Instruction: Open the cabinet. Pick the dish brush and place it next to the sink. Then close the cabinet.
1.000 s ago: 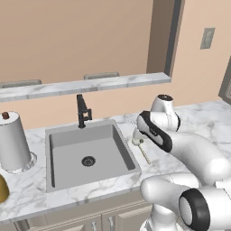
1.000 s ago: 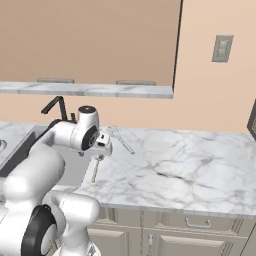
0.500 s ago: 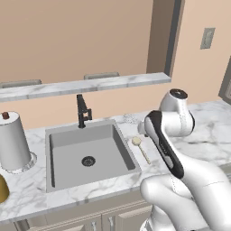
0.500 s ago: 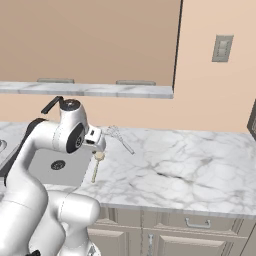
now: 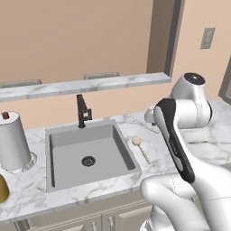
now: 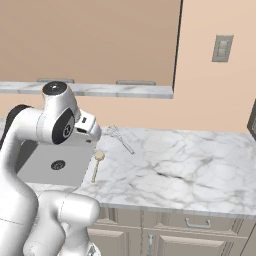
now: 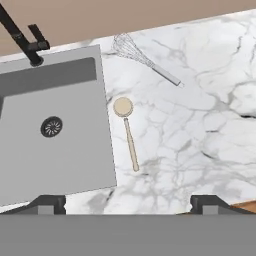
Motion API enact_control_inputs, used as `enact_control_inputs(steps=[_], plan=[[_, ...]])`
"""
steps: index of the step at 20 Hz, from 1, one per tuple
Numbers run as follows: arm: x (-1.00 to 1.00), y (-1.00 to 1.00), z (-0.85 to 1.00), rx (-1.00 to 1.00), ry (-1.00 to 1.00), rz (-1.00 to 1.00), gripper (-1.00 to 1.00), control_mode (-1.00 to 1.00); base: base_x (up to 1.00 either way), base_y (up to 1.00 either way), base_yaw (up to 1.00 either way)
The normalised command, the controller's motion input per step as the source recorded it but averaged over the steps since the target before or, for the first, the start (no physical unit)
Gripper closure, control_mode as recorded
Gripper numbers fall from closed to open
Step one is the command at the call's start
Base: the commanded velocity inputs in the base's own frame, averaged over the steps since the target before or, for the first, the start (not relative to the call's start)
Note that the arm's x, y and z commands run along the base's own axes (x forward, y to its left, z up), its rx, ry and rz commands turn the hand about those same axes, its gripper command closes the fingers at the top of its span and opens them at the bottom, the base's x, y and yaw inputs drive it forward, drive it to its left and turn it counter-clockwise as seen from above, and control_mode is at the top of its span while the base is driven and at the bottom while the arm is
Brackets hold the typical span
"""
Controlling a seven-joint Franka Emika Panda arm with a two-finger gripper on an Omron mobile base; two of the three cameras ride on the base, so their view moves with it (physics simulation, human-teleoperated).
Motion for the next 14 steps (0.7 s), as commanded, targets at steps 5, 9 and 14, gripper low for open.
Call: enact_control_inputs(steps=[5,9,14], plan=[[-0.47,0.00,0.85,0.00,-0.01,0.00,-1.00,-1.00,0.00,0.00,0.00],[-0.40,0.00,0.28,0.00,-0.06,0.00,-1.00,-1.00,0.00,0.00,0.00],[0.00,0.00,0.00,0.00,0.00,0.00,-1.00,-1.00,0.00,0.00,0.00]])
